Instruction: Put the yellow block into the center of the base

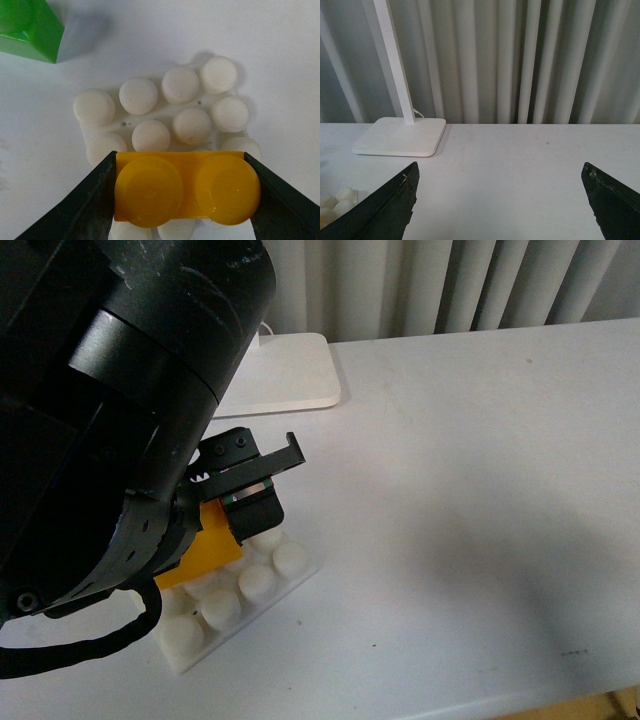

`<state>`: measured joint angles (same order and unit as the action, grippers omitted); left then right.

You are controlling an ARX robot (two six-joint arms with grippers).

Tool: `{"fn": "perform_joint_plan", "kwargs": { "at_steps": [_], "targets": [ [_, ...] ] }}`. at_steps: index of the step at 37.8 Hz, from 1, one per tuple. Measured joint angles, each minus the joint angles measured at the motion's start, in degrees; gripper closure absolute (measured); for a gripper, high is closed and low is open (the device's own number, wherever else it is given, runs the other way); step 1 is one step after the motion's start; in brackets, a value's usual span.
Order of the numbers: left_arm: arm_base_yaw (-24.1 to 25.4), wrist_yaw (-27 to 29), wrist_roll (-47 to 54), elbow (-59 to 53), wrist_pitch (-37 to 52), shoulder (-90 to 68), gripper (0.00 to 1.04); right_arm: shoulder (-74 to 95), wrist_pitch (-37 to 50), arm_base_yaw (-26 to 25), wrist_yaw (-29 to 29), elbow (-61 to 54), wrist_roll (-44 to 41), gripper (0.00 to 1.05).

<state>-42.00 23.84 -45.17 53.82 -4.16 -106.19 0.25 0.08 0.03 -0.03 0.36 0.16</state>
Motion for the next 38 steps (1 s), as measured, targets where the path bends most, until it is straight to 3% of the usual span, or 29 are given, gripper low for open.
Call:
{"fn": "perform_joint_plan", "kwargs": {
  "at_steps": [38],
  "targets": [
    [-0.37,0.7,-3.96,2.25,2.19,-4.13,0.4,0.0,0.0,0.0,-0.02,0.0,0.0,0.09]
  ]
}}
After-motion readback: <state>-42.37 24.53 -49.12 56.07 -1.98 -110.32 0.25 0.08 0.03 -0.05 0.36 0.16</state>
